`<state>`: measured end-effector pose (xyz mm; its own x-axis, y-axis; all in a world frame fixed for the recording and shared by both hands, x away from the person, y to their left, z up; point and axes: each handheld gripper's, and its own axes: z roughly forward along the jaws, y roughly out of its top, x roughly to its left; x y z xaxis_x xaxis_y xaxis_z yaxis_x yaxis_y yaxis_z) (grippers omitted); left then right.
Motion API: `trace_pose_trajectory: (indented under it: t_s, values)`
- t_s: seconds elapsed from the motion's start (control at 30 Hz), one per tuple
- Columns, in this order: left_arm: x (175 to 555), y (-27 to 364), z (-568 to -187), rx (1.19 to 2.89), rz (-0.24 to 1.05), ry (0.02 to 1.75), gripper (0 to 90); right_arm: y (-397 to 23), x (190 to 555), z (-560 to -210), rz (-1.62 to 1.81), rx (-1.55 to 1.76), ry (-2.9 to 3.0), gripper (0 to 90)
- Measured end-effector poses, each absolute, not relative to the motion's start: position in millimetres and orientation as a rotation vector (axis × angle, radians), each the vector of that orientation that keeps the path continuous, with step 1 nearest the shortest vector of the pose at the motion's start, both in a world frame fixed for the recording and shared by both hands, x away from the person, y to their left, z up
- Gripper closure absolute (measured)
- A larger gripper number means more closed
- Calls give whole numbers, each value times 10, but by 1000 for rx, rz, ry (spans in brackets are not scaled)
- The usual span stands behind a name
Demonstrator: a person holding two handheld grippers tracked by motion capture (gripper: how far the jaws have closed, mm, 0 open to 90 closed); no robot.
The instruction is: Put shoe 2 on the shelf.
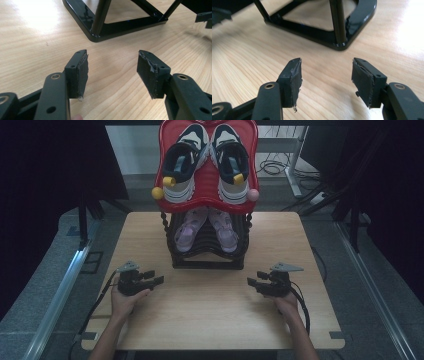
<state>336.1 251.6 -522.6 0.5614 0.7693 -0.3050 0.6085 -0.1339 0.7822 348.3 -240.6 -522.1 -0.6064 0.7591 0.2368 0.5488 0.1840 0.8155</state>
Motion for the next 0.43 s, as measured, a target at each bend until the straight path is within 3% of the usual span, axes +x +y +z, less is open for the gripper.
trace_pose_trajectory:
  t_s: [0.43]
  values:
    - [3351,2525,-5234,1836,209,1129,428,-2410,3460,-5212,1391,1263,2224,408]
